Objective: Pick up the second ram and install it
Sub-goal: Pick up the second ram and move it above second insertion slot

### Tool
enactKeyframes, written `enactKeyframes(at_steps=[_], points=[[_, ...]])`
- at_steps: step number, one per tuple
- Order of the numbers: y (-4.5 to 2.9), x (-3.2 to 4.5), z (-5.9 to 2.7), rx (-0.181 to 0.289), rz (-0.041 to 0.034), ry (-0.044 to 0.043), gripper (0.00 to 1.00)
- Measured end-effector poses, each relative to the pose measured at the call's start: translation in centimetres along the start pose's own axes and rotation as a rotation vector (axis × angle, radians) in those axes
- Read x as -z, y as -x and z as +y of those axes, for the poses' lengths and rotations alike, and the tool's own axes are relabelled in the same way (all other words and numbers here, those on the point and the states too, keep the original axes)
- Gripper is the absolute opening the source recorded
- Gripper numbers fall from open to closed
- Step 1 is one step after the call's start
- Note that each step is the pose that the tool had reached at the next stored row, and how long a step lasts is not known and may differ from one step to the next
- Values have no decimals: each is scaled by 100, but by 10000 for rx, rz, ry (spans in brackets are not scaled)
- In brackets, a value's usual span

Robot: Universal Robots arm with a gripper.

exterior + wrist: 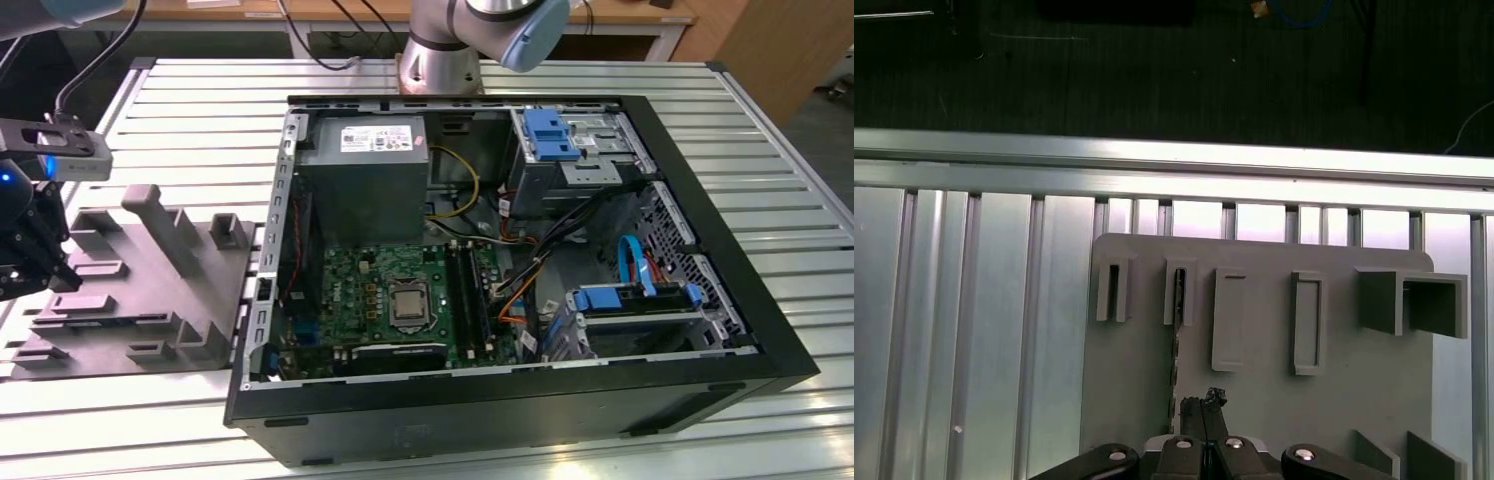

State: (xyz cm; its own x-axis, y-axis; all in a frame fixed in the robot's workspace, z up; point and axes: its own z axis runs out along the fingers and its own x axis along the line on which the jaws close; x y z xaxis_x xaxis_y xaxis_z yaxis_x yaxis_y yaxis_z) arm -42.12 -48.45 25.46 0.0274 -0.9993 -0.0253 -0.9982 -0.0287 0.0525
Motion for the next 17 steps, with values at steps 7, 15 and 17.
enactKeyframes(at_steps=[7,15,17], points=[[0,0,0,-1,0,0,17],[0,0,0,-22,-2,0,17],[0,0,0,-31,-2,0,17]])
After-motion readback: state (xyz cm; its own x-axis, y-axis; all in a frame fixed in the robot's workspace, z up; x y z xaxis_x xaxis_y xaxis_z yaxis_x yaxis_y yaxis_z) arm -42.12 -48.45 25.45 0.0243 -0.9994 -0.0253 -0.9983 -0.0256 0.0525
